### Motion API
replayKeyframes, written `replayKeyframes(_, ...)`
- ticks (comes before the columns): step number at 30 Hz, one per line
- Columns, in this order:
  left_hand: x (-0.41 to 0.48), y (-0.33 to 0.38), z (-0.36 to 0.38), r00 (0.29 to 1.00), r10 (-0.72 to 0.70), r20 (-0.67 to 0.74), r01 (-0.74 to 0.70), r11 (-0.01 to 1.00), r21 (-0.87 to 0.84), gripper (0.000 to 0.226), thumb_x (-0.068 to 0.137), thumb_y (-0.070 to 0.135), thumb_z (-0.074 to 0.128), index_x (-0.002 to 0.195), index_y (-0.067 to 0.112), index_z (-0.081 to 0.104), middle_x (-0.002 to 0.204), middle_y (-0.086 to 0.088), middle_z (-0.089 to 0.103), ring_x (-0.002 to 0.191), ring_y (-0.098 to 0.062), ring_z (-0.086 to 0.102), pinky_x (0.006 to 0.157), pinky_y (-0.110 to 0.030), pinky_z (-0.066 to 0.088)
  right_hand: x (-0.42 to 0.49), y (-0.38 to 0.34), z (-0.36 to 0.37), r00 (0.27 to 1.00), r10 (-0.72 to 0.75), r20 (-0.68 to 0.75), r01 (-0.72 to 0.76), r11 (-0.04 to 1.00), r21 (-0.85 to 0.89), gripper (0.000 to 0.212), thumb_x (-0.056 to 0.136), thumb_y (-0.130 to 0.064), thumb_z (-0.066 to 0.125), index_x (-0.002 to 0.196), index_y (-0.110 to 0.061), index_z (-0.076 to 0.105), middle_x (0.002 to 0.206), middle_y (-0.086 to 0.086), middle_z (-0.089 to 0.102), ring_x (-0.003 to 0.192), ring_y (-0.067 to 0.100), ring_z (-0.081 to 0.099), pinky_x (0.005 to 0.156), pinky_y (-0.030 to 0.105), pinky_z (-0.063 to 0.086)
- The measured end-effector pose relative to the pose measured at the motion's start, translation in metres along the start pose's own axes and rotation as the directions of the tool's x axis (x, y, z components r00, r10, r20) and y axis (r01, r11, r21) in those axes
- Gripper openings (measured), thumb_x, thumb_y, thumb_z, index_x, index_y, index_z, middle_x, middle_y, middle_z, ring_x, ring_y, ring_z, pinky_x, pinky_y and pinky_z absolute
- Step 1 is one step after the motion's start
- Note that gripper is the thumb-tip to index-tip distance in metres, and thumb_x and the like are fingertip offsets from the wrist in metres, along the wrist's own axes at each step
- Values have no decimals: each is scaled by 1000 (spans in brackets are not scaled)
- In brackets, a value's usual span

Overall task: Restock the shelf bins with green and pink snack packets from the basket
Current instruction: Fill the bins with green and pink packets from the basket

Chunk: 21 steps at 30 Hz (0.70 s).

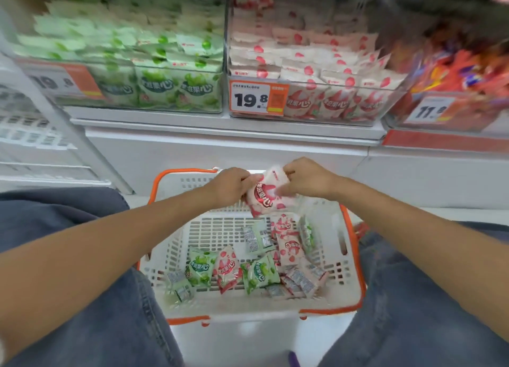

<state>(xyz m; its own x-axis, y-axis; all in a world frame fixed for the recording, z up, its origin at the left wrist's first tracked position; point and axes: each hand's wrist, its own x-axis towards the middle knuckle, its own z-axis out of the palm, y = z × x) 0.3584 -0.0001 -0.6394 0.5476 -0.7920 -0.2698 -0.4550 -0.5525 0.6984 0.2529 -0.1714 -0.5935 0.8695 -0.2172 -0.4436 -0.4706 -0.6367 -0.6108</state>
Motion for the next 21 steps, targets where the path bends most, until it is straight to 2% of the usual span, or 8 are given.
replayKeyframes(3, -1, 19, -11, 998, -32, -58, 15, 962, -274, 60, 103, 48, 28, 70, 12, 61, 71, -10, 70, 67, -24, 70, 60, -21, 48, -9, -9, -13, 989, 75, -131, 3, 857, 515, 23, 88, -10, 69, 101, 9, 67, 80, 11, 64, 68, 18, 57, 62, 25, 51)
replayKeyframes(5, 1, 31, -18, 990, -41, -133, -4, 948, -319, 65, 103, 53, 21, 74, 11, 62, 71, -9, 70, 66, -24, 68, 63, -26, 50, -1, -22, -11, 982, 72, -176, 50, 797, 602, 17, 91, -9, 64, 102, 3, 67, 89, 14, 64, 78, 23, 57, 75, 34, 54)
replayKeyframes(7, 6, 38, -27, 959, -18, -283, -52, 969, -240, 64, 102, 54, 20, 68, 16, 58, 70, -5, 67, 69, -24, 64, 69, -34, 51, 9, -37, -9, 963, 99, -251, 109, 709, 697, 11, 91, -10, 65, 100, -5, 66, 96, 15, 68, 83, 24, 63, 84, 42, 54)
replayKeyframes(10, 15, 39, -40, 872, -16, -489, -114, 966, -234, 61, 103, 52, 25, 65, 15, 56, 70, -6, 66, 71, -29, 63, 70, -42, 51, 16, -49, -9, 978, 87, -192, 132, 456, 880, 18, 92, -12, 64, 109, -6, 64, 98, 10, 73, 84, 19, 70, 74, 32, 58)
replayKeyframes(11, 17, 38, -41, 838, -25, -545, -124, 964, -236, 58, 103, 50, 27, 66, 16, 55, 69, -6, 65, 72, -29, 63, 68, -43, 51, 16, -51, -8, 989, 52, -140, 106, 421, 901, 16, 93, -13, 62, 108, -9, 64, 98, 8, 74, 85, 19, 71, 74, 31, 59)
replayKeyframes(14, 22, 32, -41, 776, -49, -629, -107, 972, -208, 51, 104, 49, 25, 66, 23, 47, 69, -4, 60, 72, -31, 62, 66, -44, 51, 16, -57, -11, 997, -9, -79, 73, 498, 864, 15, 93, -12, 63, 107, -10, 64, 100, 8, 73, 88, 21, 71, 80, 32, 59)
replayKeyframes(18, 21, 31, -44, 776, -64, -628, -114, 964, -240, 56, 102, 53, 27, 66, 16, 51, 65, -7, 59, 64, -32, 64, 60, -48, 56, 19, -57, -18, 994, -13, -112, 96, 621, 778, 28, 85, 0, 68, 112, -5, 62, 100, 8, 72, 85, 17, 70, 76, 27, 58)
replayKeyframes(21, 19, 36, -53, 776, -67, -627, -107, 966, -235, 62, 101, 50, 38, 62, 4, 52, 57, -12, 57, 56, -32, 63, 53, -47, 55, 15, -59, -27, 987, -19, -159, 133, 652, 747, 25, 82, 5, 70, 104, -4, 64, 100, 10, 72, 86, 19, 70, 79, 29, 60)
